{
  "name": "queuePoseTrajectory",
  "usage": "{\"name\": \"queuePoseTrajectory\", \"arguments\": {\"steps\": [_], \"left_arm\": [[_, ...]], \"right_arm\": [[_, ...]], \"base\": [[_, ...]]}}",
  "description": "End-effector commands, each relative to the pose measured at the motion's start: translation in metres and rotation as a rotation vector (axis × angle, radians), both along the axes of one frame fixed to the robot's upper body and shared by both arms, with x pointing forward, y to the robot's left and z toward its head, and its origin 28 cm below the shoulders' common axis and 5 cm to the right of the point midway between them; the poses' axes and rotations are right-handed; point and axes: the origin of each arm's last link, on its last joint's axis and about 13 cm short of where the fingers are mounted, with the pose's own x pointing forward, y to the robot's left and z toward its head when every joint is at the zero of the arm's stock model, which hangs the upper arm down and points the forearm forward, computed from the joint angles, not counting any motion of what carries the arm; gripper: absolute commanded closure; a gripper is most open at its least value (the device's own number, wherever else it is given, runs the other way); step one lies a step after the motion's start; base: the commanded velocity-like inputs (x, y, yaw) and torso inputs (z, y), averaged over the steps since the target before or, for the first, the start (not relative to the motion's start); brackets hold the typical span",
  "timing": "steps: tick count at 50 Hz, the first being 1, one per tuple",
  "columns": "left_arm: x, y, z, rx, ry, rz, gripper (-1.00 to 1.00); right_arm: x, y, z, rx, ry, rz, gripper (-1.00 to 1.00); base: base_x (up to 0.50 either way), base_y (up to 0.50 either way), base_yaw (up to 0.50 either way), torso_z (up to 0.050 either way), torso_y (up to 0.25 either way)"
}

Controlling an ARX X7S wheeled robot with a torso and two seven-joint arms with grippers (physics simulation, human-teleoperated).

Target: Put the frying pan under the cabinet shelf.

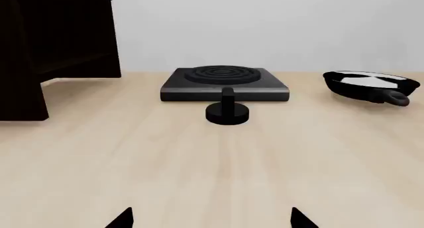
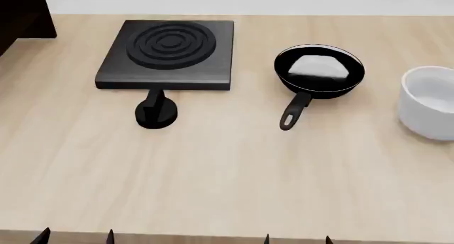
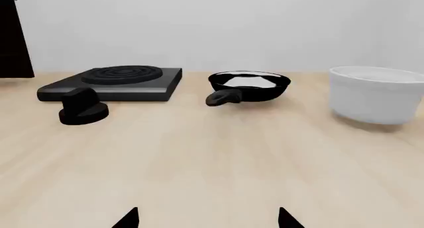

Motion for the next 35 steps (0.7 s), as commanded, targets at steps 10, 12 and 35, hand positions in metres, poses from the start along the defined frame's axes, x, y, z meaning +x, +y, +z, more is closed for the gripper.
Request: {"name": "queuePoseTrajectory", "arguments": {"steps": [10,12,35], "left_arm": [[-0.076,0.017,-0.006,0.023,-0.063,0.122,-1.00],[-0.079,0.017,-0.003,0.029,-0.075,0.119,-1.00],[-0.083,0.016,0.001,0.060,-0.083,0.110,-1.00]], "right_arm": [[-0.024,-0.001,0.015,-0.046,-0.031,0.009,-1.00],[-0.026,-0.001,0.019,-0.057,-0.039,0.013,-1.00],[-0.029,0.000,0.028,-0.083,-0.046,0.018,-1.00]], "base": [[0.00,0.00,0.00,0.013,0.015],[0.00,0.00,0.00,0.049,0.065],[0.00,0.00,0.00,0.049,0.063]]}}
